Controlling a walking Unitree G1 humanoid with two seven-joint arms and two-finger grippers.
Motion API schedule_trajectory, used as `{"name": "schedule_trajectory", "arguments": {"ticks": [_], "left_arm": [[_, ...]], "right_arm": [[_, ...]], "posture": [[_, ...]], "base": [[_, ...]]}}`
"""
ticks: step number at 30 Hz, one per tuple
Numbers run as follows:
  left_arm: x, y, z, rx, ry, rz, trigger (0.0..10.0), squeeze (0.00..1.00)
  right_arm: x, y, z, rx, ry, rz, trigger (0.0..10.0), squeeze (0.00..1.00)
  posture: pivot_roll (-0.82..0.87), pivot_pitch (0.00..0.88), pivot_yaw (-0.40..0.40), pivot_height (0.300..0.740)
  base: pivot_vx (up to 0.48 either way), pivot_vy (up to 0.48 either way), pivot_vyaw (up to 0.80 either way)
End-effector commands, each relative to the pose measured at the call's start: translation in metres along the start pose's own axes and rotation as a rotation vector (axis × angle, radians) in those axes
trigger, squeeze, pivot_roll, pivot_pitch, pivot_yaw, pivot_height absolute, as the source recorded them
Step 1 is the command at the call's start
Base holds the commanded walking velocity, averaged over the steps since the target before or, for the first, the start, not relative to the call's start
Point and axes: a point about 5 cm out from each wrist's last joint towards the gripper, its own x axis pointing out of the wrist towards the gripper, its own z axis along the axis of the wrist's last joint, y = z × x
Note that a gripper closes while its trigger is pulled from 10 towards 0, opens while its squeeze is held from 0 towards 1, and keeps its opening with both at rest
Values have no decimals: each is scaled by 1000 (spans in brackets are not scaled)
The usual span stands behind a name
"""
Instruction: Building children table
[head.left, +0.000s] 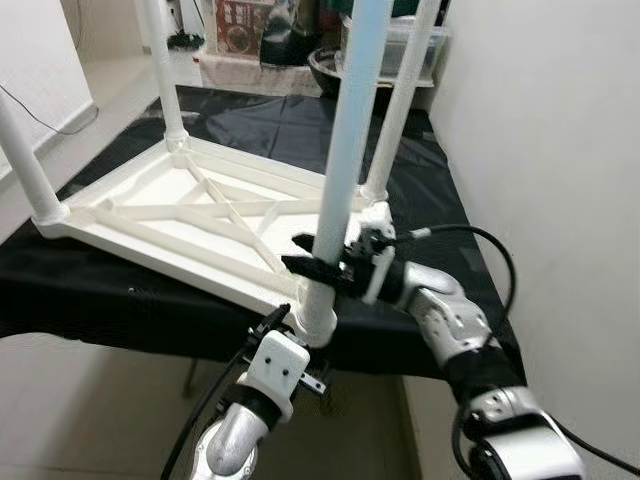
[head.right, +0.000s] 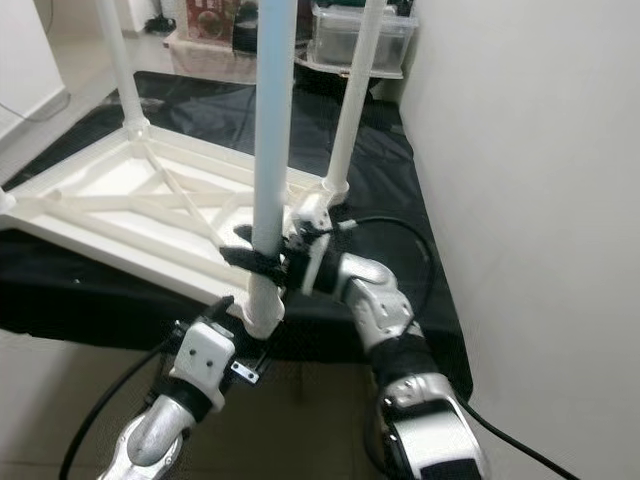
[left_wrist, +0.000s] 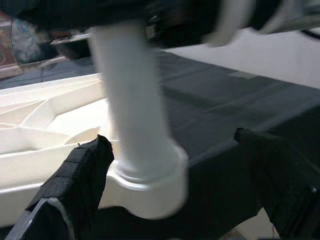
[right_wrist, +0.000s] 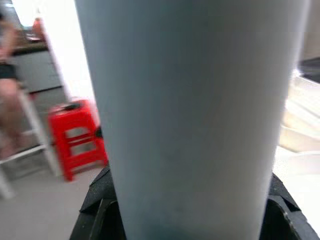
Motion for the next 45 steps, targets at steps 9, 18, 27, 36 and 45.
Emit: {"name": "schedule_trajectory", "arguments": {"ticks": [9,18,27,36,45], "left_arm": [[-1,-1,-3,-1,16,-4,10000,0],[0,-2,-3,1,15,-6,10000,0],[0,-1,-4,-1,18,-6,10000,0],[-1,-2,-5,-2,20,-6,10000,0],[-2,-2,-5,-2,21,-9,10000,0]], "right_arm": [[-64,-73,-6,69,-32,-1184,0,0],[-84,-65,-18,129,-58,-1567,0,0],[-37,-55,-6,119,-192,-1224,10000,1000],[-14,-37,14,185,-234,-542,10000,0],[-25,-1,5,131,-52,53,10000,0]], "posture": [[102,87,-88,740],[102,86,-86,740],[98,80,-87,740],[97,72,-86,740],[104,61,-88,740]], "base": [[0,0,0],[0,0,0],[0,0,0],[0,0,0],[0,0,0]]}}
